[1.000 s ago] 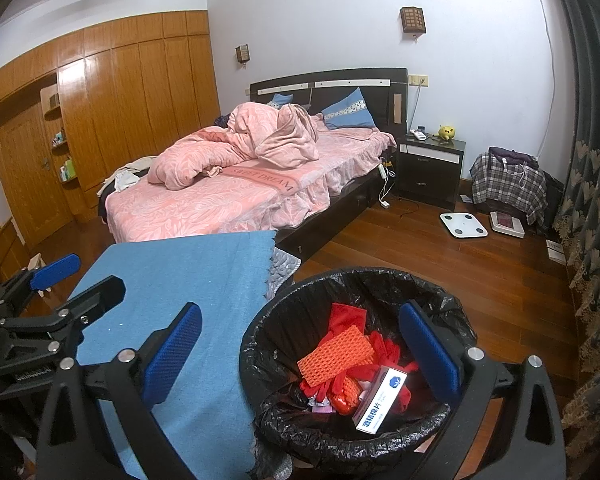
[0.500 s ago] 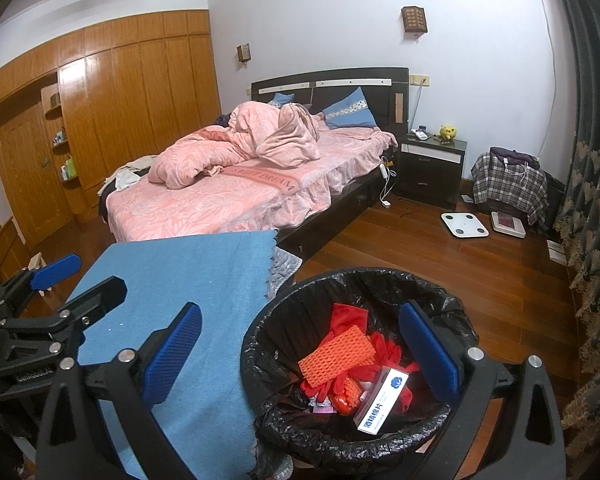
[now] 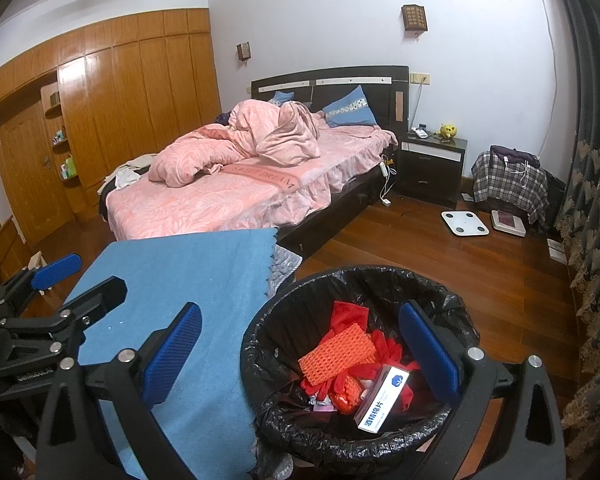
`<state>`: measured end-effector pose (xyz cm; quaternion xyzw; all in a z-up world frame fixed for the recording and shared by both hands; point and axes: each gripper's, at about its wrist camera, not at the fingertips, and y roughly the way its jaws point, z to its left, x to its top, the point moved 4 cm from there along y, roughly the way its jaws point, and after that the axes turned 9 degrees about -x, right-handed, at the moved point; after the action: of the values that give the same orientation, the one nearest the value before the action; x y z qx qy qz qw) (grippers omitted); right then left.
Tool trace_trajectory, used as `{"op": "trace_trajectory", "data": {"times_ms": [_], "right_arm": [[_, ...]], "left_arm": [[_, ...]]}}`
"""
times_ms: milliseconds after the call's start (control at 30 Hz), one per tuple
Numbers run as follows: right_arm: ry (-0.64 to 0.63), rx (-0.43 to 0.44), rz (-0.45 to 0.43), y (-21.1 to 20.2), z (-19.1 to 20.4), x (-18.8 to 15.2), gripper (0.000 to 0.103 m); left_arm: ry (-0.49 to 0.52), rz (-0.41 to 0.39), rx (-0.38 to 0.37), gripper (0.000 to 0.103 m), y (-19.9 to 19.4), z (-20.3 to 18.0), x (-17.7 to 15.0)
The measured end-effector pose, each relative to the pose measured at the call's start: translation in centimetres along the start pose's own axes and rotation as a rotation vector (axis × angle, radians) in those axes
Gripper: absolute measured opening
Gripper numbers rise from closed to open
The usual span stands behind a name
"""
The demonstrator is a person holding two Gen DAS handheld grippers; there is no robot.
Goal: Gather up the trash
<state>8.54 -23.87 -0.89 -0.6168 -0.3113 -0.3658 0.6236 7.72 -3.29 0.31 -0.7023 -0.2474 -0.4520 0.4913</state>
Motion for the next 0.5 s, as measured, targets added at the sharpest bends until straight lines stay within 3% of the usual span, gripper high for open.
{"op": "trace_trajectory", "data": {"times_ms": [500], "right_arm": [[0.0,0.001,0.003,-0.1,0.0,0.1,0.097]], "left_arm": [[-0.005,0.015,-0.005,0.094,-1.3,0.4,-0.9]]}}
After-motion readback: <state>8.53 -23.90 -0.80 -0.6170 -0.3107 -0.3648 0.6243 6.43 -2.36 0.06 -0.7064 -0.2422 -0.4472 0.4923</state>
